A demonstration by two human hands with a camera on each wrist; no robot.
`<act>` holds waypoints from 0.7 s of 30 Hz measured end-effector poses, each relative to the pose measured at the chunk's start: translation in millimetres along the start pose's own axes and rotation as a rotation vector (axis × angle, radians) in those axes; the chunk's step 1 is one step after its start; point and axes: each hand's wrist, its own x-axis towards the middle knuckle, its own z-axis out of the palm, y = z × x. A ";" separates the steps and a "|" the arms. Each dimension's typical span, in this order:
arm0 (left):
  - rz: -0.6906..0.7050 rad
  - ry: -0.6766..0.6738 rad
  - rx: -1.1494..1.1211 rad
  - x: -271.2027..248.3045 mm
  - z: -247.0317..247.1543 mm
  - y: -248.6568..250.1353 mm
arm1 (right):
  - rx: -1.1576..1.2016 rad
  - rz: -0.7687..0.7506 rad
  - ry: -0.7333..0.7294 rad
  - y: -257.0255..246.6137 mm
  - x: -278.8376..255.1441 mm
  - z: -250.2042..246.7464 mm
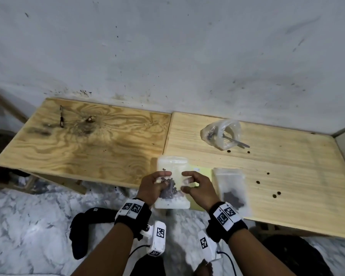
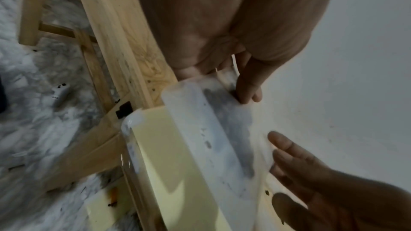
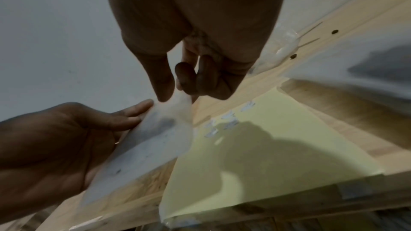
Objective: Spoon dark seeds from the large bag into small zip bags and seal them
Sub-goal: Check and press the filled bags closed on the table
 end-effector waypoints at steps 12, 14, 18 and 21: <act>-0.030 0.165 -0.069 84.4 -53.3 14.0 | -0.303 0.242 0.294 21.6 64.1 16.1; -0.022 0.149 -0.072 91.2 -52.6 18.0 | -0.384 0.218 0.281 18.9 73.7 23.6; -0.006 0.133 -0.004 103.3 -51.7 13.9 | -0.523 0.208 0.271 8.1 89.1 37.5; -0.001 0.106 -0.014 106.4 -50.7 10.9 | -0.591 0.227 0.270 3.7 98.3 43.8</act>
